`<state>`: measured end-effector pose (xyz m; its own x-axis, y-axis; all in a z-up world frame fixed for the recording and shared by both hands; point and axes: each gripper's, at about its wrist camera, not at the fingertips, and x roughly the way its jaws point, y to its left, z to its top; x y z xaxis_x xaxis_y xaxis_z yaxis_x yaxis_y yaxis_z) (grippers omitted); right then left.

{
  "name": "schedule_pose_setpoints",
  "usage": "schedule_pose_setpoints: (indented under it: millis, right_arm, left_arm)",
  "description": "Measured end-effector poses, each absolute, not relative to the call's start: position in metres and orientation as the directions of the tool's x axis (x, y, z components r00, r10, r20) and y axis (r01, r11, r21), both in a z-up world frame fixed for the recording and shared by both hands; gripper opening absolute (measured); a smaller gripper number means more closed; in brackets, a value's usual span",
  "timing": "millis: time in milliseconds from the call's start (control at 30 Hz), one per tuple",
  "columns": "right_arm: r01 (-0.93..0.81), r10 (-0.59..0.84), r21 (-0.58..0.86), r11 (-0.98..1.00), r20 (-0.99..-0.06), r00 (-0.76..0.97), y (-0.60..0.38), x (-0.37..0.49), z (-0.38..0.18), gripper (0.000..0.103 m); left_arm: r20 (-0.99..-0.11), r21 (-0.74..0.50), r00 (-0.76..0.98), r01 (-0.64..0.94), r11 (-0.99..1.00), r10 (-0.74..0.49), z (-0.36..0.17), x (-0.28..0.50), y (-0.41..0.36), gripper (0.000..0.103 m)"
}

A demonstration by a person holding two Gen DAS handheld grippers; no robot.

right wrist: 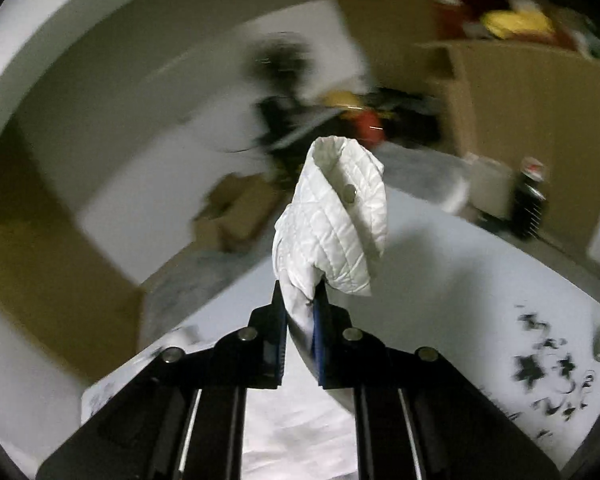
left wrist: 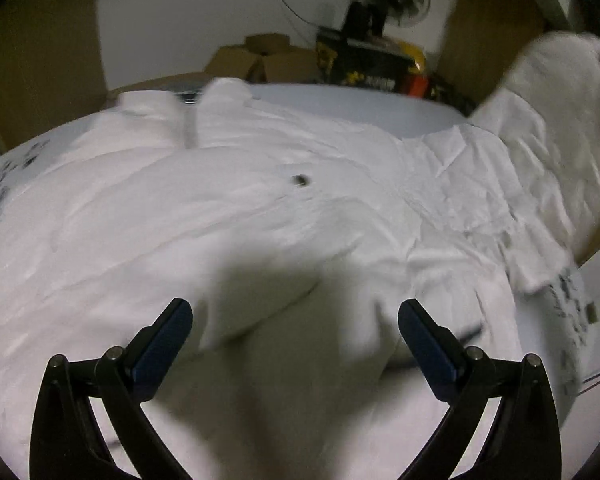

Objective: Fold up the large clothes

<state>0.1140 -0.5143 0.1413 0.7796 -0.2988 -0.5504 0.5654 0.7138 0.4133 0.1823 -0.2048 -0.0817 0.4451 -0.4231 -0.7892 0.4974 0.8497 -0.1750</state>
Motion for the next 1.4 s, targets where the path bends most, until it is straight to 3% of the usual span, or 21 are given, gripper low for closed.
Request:
schedule_pose_setpoints:
  millis: [133, 267, 533, 633, 667, 700, 767, 867, 1000, 1033, 1100, 1167, 1233, 1300, 1400]
  right_arm:
    - [0.454, -0.207, 0.373, 0.809, -0.542, 0.815, -0.420, 0.159, 0.163, 0.011]
    - [0.382, -0.134, 0.333, 0.862, -0.577, 0.806, -0.326, 0.207, 0.147, 0.011]
    - [0.301, -0.070, 0.162, 0.940, -0.771, 0.633, -0.170, 0.275, 0.009, 0.012]
    - [0.221, -0.044, 0.093, 0.971, -0.836, 0.547, -0.137, 0.286, -0.041, 0.025]
    - [0.192, -0.025, 0.095, 0.977, -0.841, 0.540, -0.131, 0.287, -0.051, 0.041]
    - [0.149, 0.036, 0.137, 0.979, -0.842, 0.539, -0.126, 0.284, -0.055, 0.058]
    - [0.028, 0.249, 0.309, 0.951, -0.812, 0.528, -0.127, 0.281, -0.051, 0.064]
    - [-0.036, 0.284, 0.326, 0.945, -0.757, 0.589, -0.140, 0.267, -0.017, 0.065]
    - [0.121, 0.084, 0.217, 0.969, -0.743, 0.665, -0.192, 0.257, 0.013, 0.064]
    - [0.179, 0.024, 0.188, 0.966, -0.751, 0.659, -0.207, 0.260, 0.009, 0.063]
    - [0.225, -0.034, 0.143, 0.964, -0.770, 0.637, -0.213, 0.269, -0.007, 0.048]
    - [0.205, -0.001, 0.148, 0.968, -0.807, 0.591, -0.205, 0.280, -0.037, 0.038]
    - [0.143, 0.062, 0.156, 0.977, -0.859, 0.509, -0.177, 0.302, -0.079, 0.038]
    - [0.092, -0.011, 0.037, 0.995, -0.880, 0.475, -0.152, 0.311, -0.109, 0.038]
    - [0.014, -0.053, -0.053, 0.999, -0.859, 0.510, -0.133, 0.299, -0.101, 0.038]
  left_arm:
    - [-0.775, -0.237, 0.456, 0.431, 0.871, -0.437, -0.076, 0.157, -0.117, 0.103]
    - [-0.782, -0.298, 0.469, 0.296, 0.907, -0.410, -0.085, 0.130, -0.022, 0.103]
    - [-0.789, -0.376, 0.445, 0.194, 0.906, -0.423, -0.103, 0.087, 0.064, 0.103]
    - [-0.790, -0.392, 0.434, 0.188, 0.901, -0.434, -0.109, 0.083, 0.074, 0.103]
    - [-0.787, -0.401, 0.432, 0.187, 0.897, -0.441, -0.110, 0.080, 0.074, 0.103]
    - [-0.781, -0.413, 0.433, 0.184, 0.892, -0.450, -0.112, 0.080, 0.077, 0.103]
    - [-0.769, -0.431, 0.438, 0.182, 0.884, -0.465, -0.114, 0.077, 0.081, 0.103]
    - [-0.747, -0.462, 0.448, 0.181, 0.868, -0.491, -0.113, 0.071, 0.090, 0.103]
    - [-0.736, -0.480, 0.460, 0.162, 0.862, -0.496, -0.114, 0.069, 0.097, 0.103]
    - [-0.736, -0.482, 0.462, 0.154, 0.862, -0.494, -0.114, 0.071, 0.096, 0.103]
    - [-0.740, -0.481, 0.463, 0.144, 0.865, -0.488, -0.116, 0.074, 0.094, 0.103]
    - [-0.741, -0.482, 0.458, 0.145, 0.864, -0.490, -0.115, 0.074, 0.088, 0.103]
    - [-0.746, -0.474, 0.451, 0.155, 0.867, -0.489, -0.115, 0.072, 0.083, 0.103]
    - [-0.751, -0.461, 0.451, 0.167, 0.872, -0.483, -0.112, 0.067, 0.080, 0.103]
    - [-0.744, -0.464, 0.452, 0.181, 0.867, -0.492, -0.112, 0.060, 0.086, 0.103]
